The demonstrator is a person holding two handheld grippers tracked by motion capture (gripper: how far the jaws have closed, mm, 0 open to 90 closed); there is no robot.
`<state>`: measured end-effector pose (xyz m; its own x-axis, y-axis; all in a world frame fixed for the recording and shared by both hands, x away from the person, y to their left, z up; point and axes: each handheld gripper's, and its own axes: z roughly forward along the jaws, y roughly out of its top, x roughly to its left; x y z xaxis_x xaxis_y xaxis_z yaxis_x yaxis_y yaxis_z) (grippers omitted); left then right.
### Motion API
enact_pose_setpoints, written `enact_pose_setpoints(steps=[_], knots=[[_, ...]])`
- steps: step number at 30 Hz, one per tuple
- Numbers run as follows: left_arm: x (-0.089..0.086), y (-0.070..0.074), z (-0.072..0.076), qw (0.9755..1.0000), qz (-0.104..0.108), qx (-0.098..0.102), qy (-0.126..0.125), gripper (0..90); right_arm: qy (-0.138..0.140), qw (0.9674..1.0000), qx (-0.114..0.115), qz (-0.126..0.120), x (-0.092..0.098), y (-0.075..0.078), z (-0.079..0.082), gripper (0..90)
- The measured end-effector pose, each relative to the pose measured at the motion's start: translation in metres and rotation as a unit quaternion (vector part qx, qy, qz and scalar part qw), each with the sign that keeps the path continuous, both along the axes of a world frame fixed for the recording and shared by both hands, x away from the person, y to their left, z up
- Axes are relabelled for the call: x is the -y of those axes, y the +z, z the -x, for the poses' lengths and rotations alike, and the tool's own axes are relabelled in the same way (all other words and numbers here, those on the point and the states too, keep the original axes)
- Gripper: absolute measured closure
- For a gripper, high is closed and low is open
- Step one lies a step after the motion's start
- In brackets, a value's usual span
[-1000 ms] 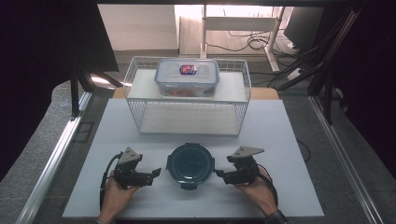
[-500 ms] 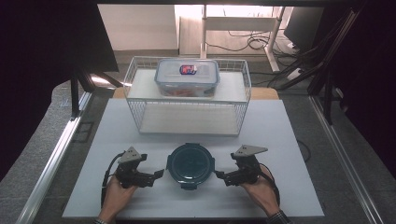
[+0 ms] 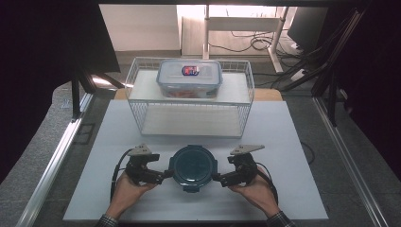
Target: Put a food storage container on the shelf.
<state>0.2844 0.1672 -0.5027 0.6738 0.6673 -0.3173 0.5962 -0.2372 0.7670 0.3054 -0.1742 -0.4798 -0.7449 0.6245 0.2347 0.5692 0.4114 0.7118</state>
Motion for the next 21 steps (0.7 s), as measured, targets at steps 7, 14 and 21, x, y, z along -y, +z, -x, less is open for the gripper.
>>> enact_pose_setpoints(steps=[7,14,21], knots=[[0.002,-0.006,-0.017,0.999,0.02,-0.035,-0.02,12.5,-0.006,0.9985,-0.043,-0.032,-0.007,-0.005,-0.013,19.4],[0.003,-0.017,-0.027,0.9902,0.071,-0.1,-0.066,19.1,-0.003,0.9904,-0.119,-0.069,-0.008,-0.015,-0.025,28.0],[-0.002,-0.017,-0.025,0.9849,0.094,-0.136,-0.051,30.1,-0.007,0.9789,-0.173,-0.109,0.001,-0.02,-0.031,38.8]])
